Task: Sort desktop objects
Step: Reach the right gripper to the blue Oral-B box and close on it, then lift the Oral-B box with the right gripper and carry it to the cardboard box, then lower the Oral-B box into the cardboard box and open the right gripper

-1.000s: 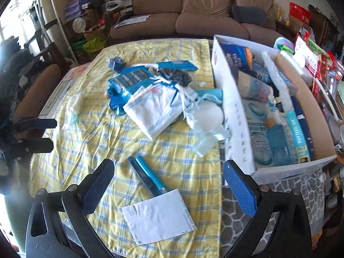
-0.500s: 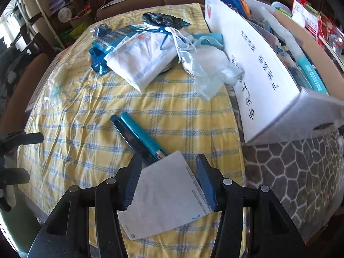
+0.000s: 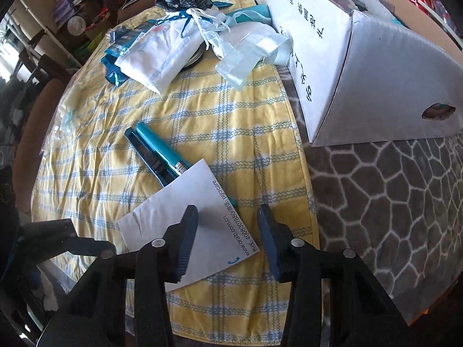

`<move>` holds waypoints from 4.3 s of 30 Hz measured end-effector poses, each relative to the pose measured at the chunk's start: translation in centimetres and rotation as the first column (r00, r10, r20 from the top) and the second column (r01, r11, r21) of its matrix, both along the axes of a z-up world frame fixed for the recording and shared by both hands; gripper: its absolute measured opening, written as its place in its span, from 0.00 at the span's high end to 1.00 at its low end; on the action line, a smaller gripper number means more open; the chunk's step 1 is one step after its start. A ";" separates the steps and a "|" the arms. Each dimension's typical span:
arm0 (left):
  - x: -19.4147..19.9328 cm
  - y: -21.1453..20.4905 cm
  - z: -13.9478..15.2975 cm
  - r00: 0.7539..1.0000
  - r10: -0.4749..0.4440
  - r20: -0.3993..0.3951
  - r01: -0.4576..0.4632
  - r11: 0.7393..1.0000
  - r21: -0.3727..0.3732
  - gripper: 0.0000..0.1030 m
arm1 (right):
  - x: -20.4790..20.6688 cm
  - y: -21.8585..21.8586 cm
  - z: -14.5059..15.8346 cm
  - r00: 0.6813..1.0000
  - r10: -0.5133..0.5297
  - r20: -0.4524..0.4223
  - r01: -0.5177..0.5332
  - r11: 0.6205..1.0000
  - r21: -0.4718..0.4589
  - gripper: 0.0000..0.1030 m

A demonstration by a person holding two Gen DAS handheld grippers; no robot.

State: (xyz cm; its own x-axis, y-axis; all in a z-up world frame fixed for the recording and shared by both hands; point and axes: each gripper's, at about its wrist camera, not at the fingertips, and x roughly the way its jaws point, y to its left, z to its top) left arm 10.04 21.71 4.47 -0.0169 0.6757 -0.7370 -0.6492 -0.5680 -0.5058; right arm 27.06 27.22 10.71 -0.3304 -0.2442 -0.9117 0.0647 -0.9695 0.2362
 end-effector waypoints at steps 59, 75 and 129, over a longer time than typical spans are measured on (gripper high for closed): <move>-1.9 -19.8 -1.6 0.887 0.421 0.192 -0.437 0.898 0.049 0.29 | -1.2 -11.9 -0.6 0.987 0.125 0.101 -0.087 0.942 -0.323 0.67; -1.9 -19.6 -2.8 0.859 0.436 0.270 -0.473 0.877 0.088 0.74 | -0.1 -13.4 -1.5 0.976 0.201 0.081 -0.144 0.879 -0.455 0.84; -29.2 21.5 10.1 0.988 -0.154 0.017 0.154 0.972 -0.177 0.41 | -12.0 17.6 10.1 0.996 -0.084 0.003 0.085 0.995 -0.052 0.83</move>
State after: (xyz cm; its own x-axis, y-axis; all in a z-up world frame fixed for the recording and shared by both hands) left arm -19.20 43.25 14.53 0.0796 0.5282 -0.8454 -0.7346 -0.5422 -0.4080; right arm 15.10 44.82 20.85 -0.3511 -0.2621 -0.8989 -0.0172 -0.9580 0.2861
